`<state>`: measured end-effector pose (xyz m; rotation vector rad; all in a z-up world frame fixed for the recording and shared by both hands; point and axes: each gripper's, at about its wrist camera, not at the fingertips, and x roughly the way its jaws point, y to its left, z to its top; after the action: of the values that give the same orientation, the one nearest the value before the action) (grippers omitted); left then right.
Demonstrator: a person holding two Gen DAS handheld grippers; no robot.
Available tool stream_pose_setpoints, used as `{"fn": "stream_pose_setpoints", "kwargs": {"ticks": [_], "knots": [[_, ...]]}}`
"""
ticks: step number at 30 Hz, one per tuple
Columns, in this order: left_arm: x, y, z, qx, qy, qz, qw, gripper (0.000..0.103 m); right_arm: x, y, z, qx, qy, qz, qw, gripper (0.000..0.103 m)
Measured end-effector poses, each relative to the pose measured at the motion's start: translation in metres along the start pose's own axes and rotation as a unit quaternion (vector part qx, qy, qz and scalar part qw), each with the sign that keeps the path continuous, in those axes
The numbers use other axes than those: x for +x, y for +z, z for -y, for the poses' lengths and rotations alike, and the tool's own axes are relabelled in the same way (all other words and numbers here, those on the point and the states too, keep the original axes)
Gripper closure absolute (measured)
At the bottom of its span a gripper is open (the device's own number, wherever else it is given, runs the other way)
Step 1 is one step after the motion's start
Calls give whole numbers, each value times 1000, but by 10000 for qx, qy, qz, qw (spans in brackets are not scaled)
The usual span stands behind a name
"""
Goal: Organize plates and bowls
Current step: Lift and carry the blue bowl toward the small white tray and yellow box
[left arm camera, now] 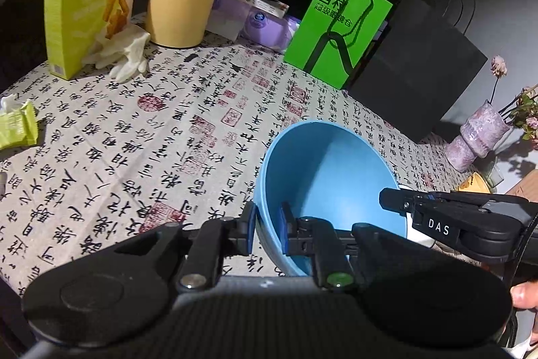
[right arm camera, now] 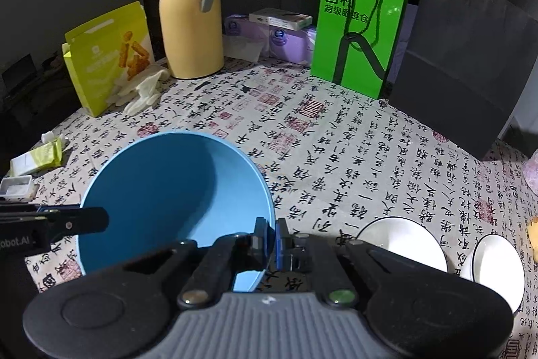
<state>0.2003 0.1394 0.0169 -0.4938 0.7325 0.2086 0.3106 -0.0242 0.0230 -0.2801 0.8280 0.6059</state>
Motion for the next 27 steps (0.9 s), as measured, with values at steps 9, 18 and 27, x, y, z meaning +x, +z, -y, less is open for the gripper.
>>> {"fn": "stream_pose_setpoints", "kwargs": {"ticks": [9,18,27], "knots": [[-20,-2,-19,-91,72,127,9999,88,-4,4,-26,-115,68,31,9999,98],[-43,-1,-45,-289,216,264,9990,88,-3,7,-60,-304,207,35,9993,98],[-53,-4,-80,-552,402,290,9972,88,8,6,-97,-461,394,-103,9981,97]]}}
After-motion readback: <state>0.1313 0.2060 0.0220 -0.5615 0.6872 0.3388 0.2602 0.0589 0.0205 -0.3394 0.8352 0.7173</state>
